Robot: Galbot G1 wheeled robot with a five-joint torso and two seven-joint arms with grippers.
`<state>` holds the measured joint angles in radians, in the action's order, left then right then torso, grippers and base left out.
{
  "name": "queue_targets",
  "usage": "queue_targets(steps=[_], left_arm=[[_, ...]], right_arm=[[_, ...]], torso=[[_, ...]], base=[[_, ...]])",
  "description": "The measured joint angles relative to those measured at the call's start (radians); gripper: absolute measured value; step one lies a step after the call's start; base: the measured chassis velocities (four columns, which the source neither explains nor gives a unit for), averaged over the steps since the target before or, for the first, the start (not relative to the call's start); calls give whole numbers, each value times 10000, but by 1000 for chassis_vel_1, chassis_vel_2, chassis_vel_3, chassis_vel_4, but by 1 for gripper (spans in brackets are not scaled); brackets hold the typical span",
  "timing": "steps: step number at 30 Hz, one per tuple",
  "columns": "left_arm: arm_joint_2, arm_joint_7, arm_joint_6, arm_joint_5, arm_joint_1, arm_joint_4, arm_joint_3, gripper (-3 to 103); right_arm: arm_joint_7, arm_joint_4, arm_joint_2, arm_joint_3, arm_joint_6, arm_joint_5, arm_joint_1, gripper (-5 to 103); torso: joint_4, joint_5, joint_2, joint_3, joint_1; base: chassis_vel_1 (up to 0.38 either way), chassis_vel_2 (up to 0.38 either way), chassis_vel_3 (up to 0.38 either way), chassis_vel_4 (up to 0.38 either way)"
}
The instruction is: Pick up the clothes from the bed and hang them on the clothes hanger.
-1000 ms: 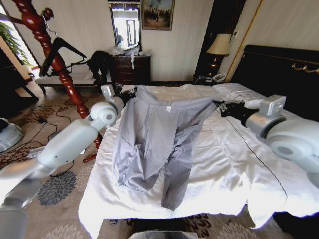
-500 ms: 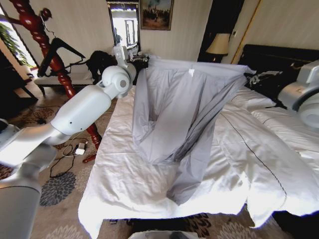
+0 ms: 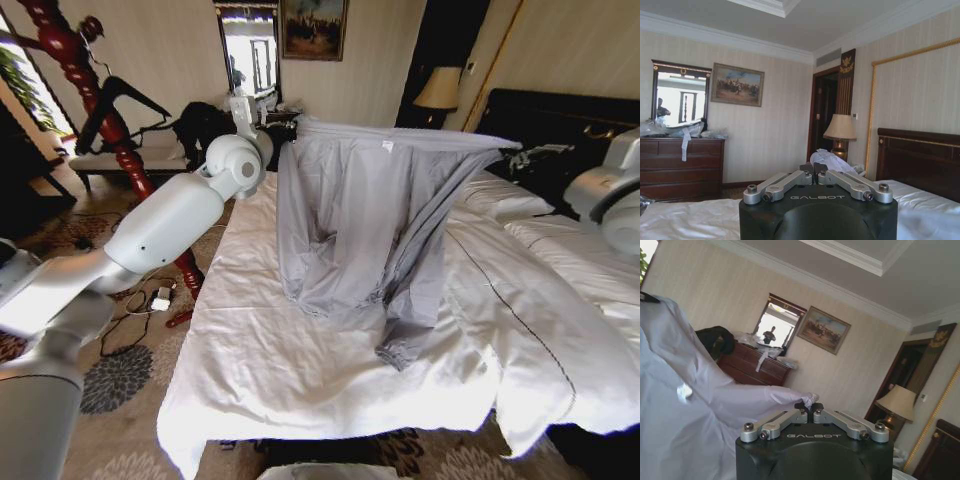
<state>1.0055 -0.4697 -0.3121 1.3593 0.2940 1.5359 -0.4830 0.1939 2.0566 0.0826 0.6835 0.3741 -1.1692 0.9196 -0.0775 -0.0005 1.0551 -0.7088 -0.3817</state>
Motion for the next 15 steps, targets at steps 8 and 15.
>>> queue_targets(steps=[8,15], left_arm=[[-69,-104,13,-14,-172,268,171,0],[233,-197,68,-57,-10,11,153,0]], right_arm=[[-4,-81,-111,40,12,-513,-421,0],[57,-376,-319,21,-163,-763,-535,0]], torso=[[-1,4,0,0,0],[-5,2,1,1,1]], base=[[0,0,0,0],[0,0,0,0]])
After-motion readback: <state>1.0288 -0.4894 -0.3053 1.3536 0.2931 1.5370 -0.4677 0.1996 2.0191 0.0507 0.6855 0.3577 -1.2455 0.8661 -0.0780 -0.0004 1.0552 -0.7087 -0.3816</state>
